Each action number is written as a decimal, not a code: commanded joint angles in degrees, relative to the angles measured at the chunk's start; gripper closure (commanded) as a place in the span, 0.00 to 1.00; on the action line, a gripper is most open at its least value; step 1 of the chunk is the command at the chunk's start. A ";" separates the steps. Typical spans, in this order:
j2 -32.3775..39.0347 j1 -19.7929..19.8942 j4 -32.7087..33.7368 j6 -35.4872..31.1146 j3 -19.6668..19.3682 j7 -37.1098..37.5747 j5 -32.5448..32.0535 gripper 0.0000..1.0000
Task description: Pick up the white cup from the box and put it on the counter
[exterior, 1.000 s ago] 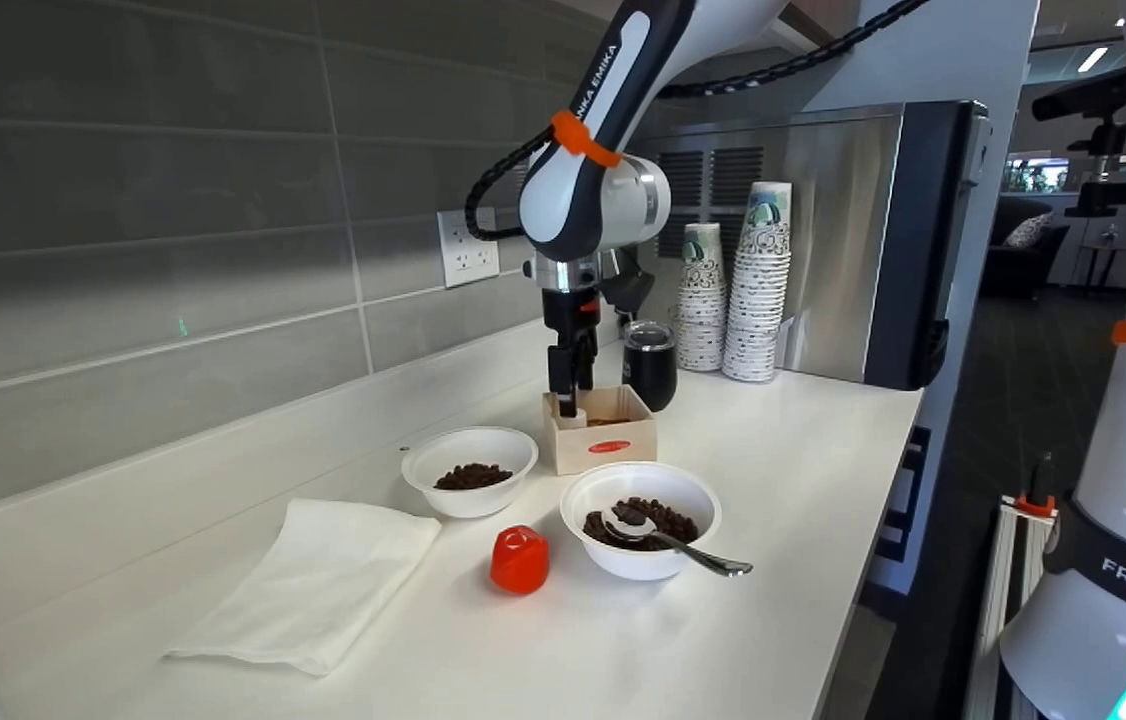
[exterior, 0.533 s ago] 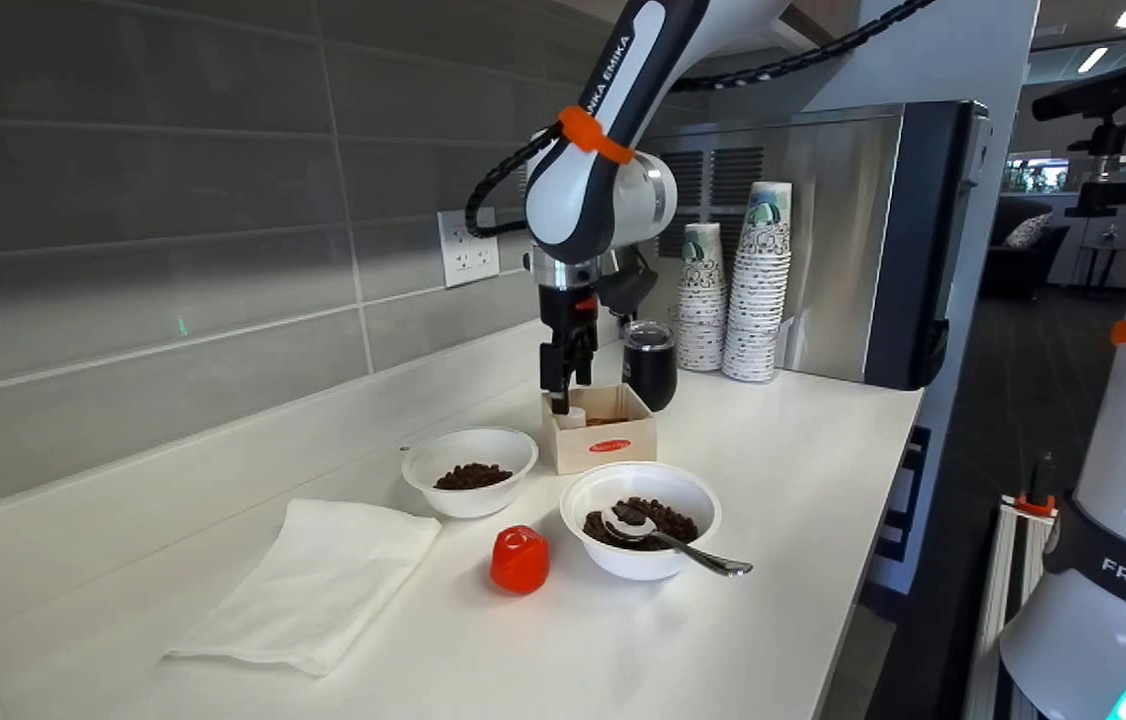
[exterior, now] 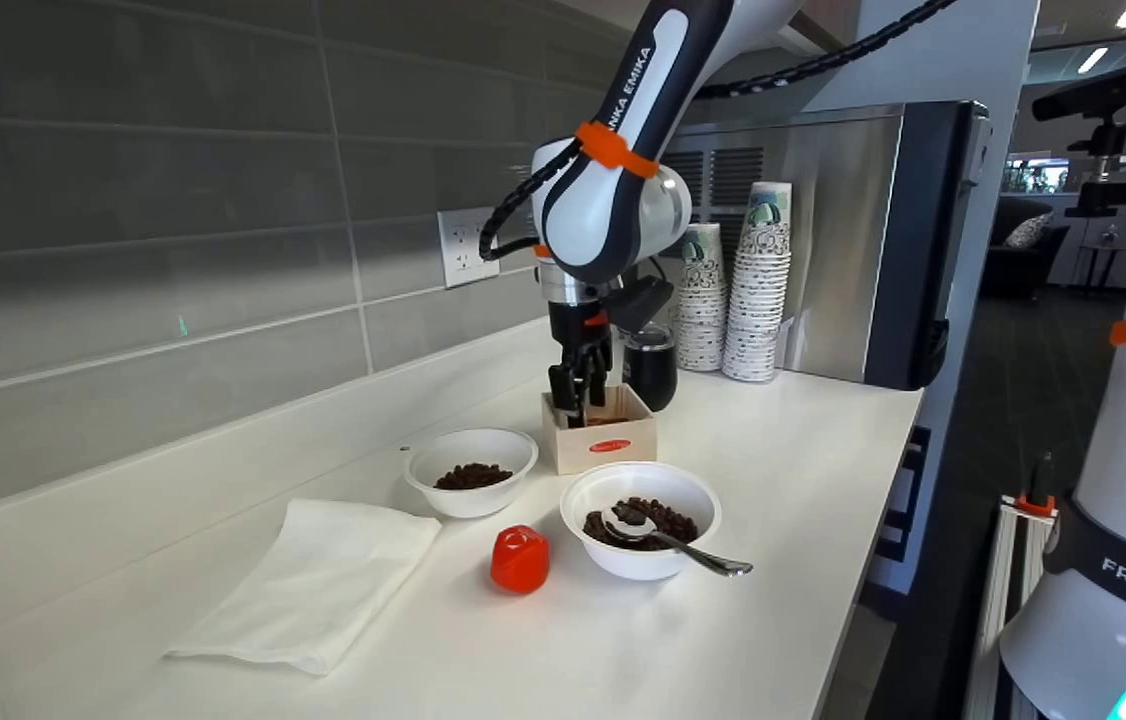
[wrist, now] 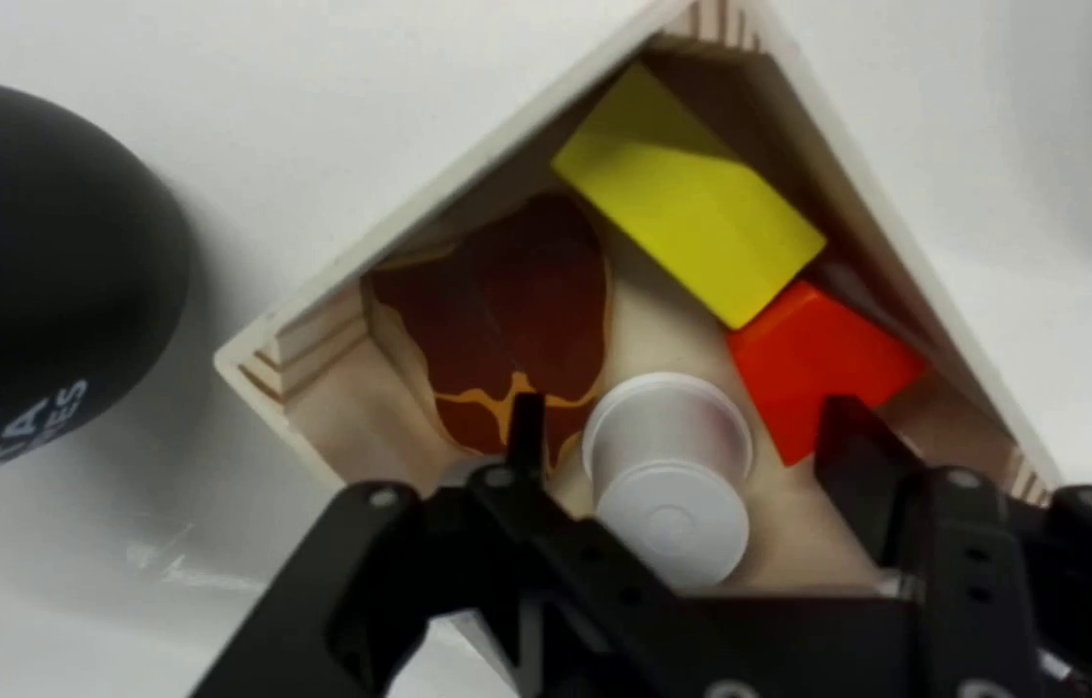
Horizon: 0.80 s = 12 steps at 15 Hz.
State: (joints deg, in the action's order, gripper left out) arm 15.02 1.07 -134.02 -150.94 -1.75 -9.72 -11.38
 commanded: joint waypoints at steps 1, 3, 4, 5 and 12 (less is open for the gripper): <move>-0.36 -1.28 -0.80 -2.37 -1.89 4.68 -3.85 0.36; 0.52 -1.36 0.09 -2.38 -2.26 5.71 -4.53 0.29; 0.82 -1.29 0.37 -2.23 -2.28 5.89 -4.55 0.25; 1.16 -1.29 0.74 -2.20 -2.29 6.17 -4.54 0.24; 2.78 -1.32 2.78 -2.16 -1.80 5.62 -3.78 0.24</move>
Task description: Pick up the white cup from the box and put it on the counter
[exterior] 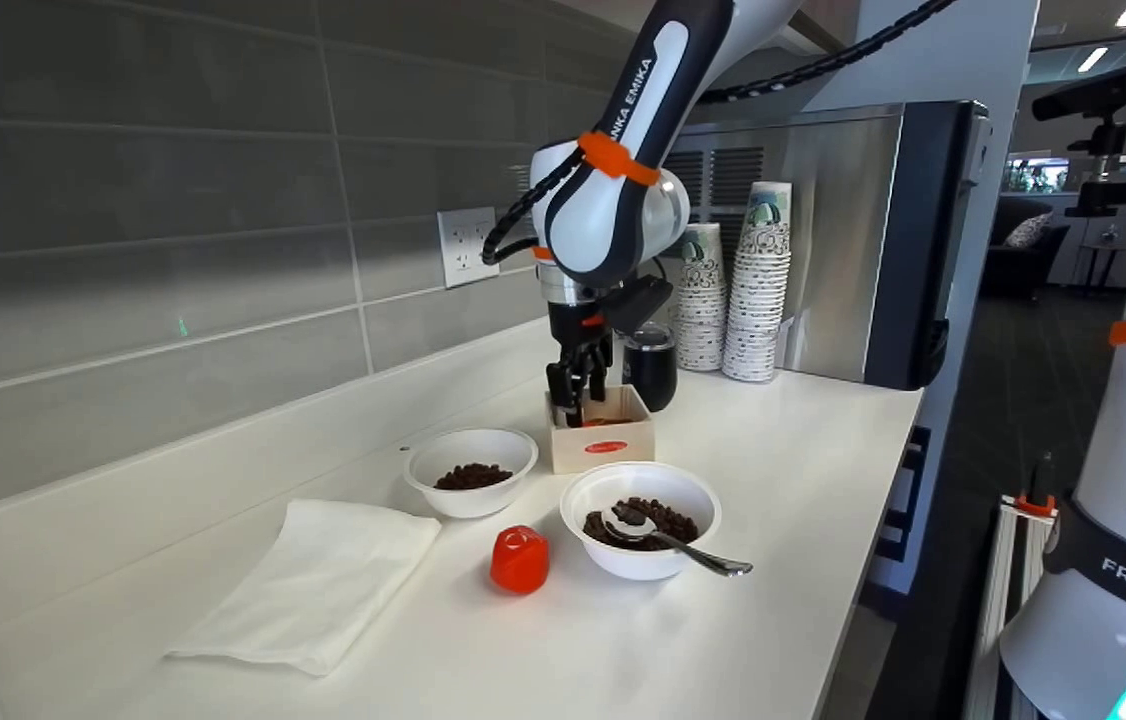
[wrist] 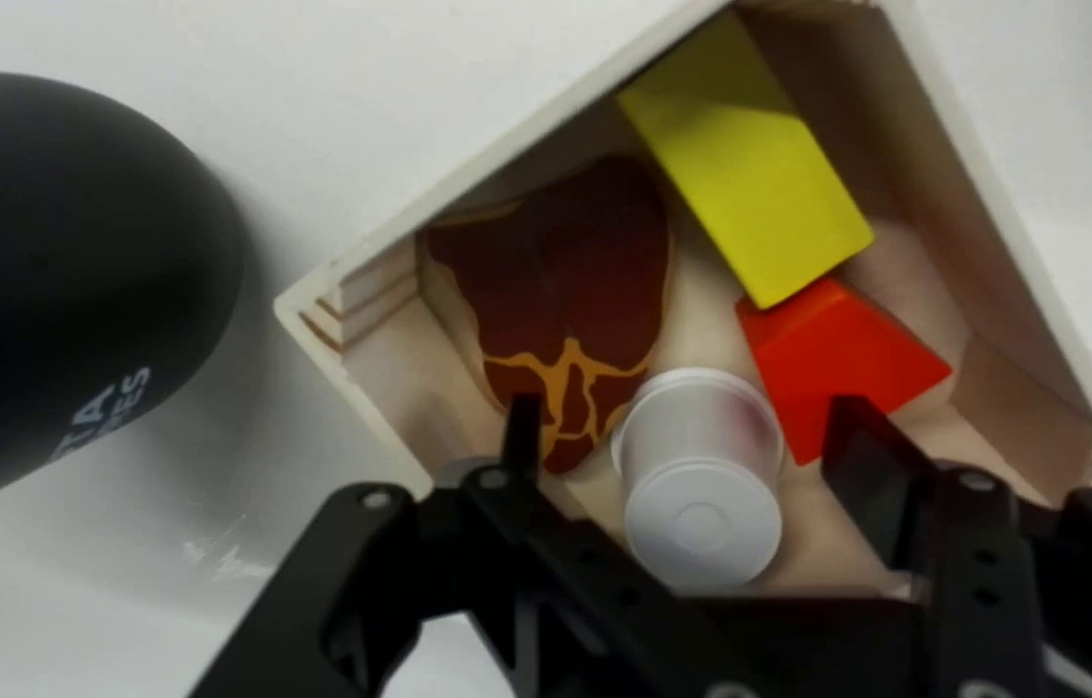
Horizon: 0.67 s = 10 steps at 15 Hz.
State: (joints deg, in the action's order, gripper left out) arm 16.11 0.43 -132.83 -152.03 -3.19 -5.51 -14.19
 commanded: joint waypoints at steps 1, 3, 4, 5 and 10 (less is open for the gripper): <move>2.00 -0.74 1.91 -1.18 -0.36 1.44 -1.05 0.22; 2.81 -0.76 2.67 -1.26 -0.22 1.06 -0.93 0.18; 3.09 -0.79 2.97 -1.34 -0.19 0.86 -0.92 0.17; 3.49 -0.64 3.38 -1.28 0.04 0.32 -0.52 0.14; 4.77 -0.62 4.67 -1.44 0.30 -0.21 -0.30 0.38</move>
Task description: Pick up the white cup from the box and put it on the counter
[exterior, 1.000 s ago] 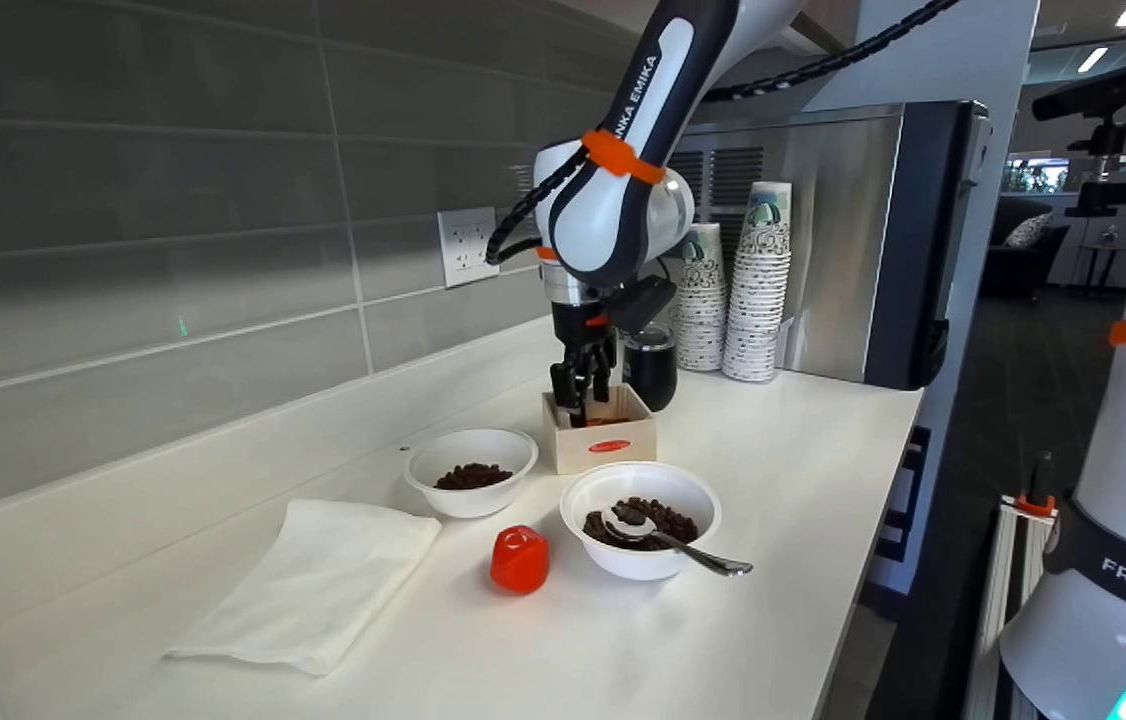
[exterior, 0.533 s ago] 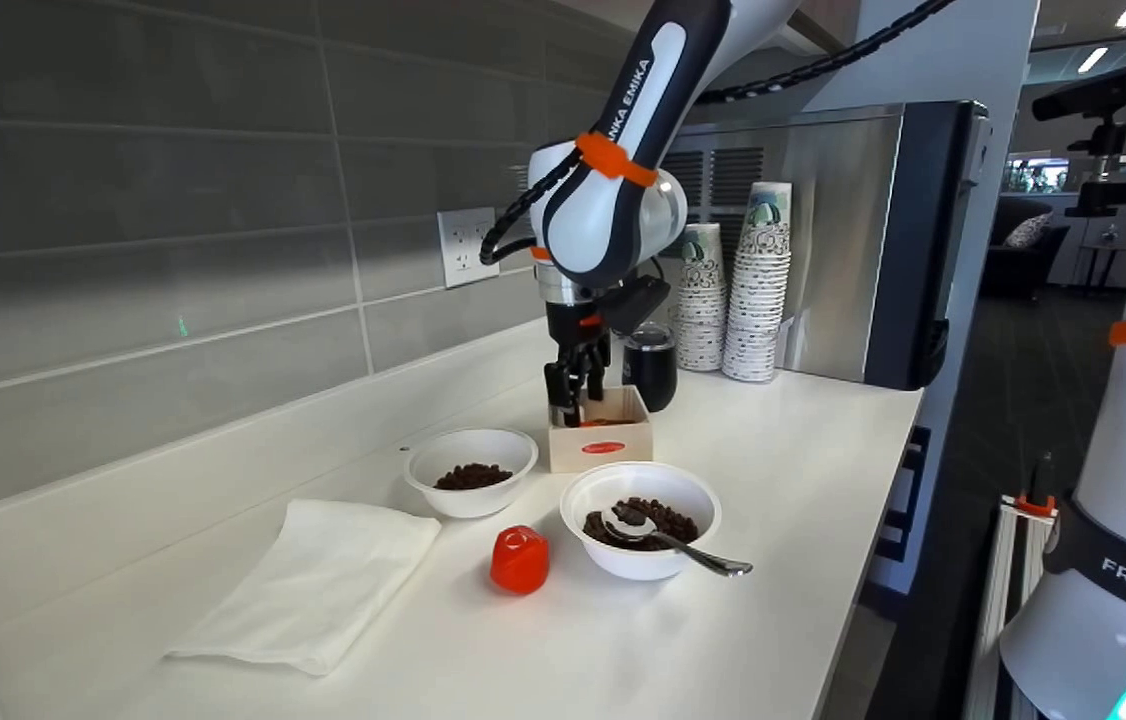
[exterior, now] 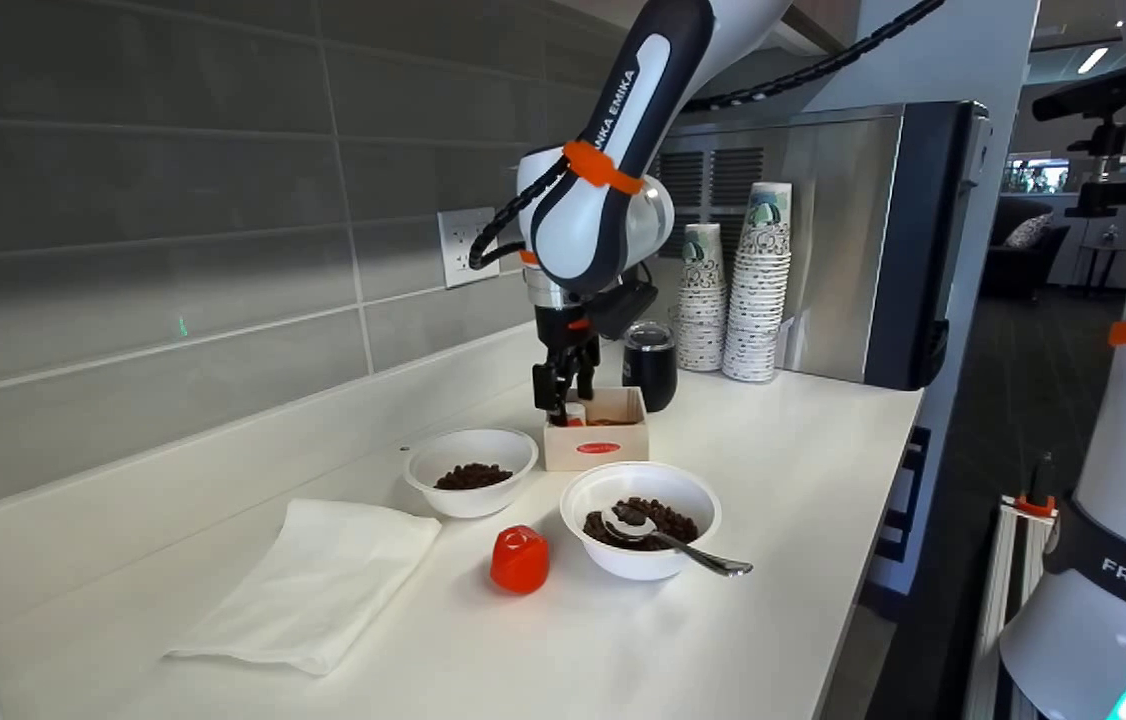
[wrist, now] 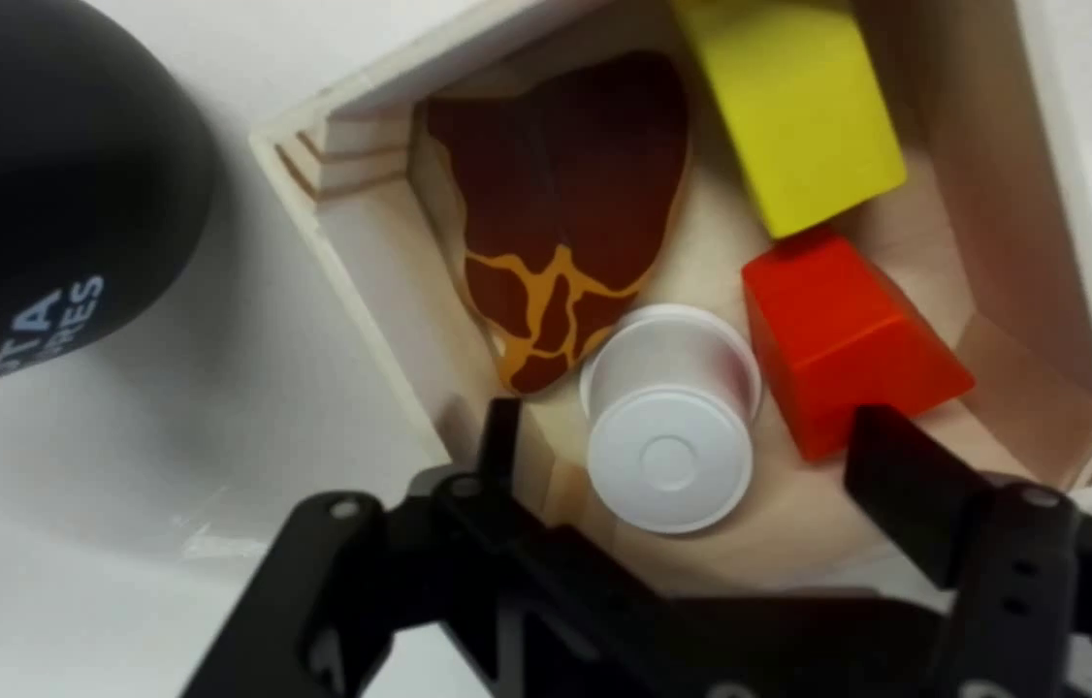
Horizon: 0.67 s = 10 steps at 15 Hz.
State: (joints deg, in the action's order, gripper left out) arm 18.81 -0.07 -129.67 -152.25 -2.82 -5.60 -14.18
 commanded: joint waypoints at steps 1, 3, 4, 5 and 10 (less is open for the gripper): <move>2.15 -0.15 1.63 -1.24 -0.01 -0.19 -0.31 0.46; 2.30 -0.25 1.80 -1.30 -0.01 -0.20 -0.46 0.63; 2.25 -0.23 1.90 -1.24 0.01 -0.29 -0.42 0.70; 2.11 -0.17 1.86 -1.16 0.11 -0.47 -0.27 0.78; 0.47 0.11 1.42 0.18 0.60 -0.93 0.72 0.81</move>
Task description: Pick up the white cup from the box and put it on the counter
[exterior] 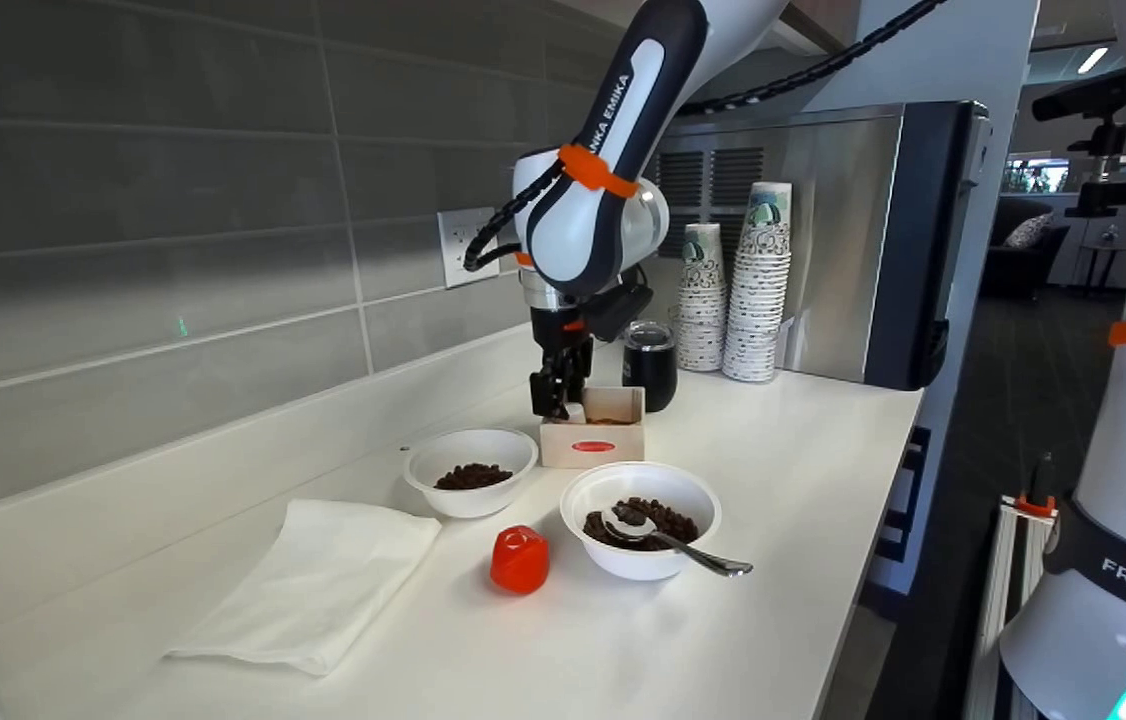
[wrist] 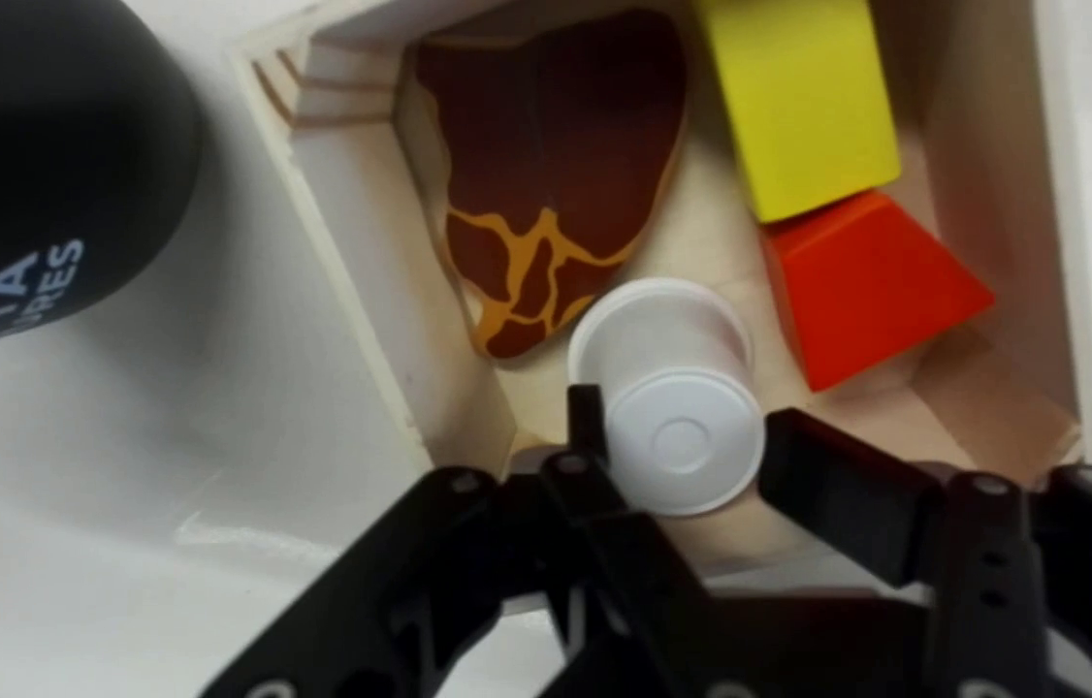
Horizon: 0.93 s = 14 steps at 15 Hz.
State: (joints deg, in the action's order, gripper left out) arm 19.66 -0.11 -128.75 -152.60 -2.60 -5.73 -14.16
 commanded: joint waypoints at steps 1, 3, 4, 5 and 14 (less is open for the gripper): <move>-1.00 0.21 0.37 1.09 0.52 -0.86 1.02 0.81; -2.84 0.24 -0.70 1.60 0.72 -0.85 1.39 0.81; -4.01 0.16 -1.67 1.58 0.72 -0.60 1.37 0.81; -5.06 0.16 -2.51 1.55 0.83 -0.62 1.43 0.81; -12.31 0.49 -9.42 2.52 0.87 -0.26 1.75 0.81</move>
State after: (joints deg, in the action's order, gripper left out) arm 11.76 0.01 -134.44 -150.81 -2.02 -5.68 -13.64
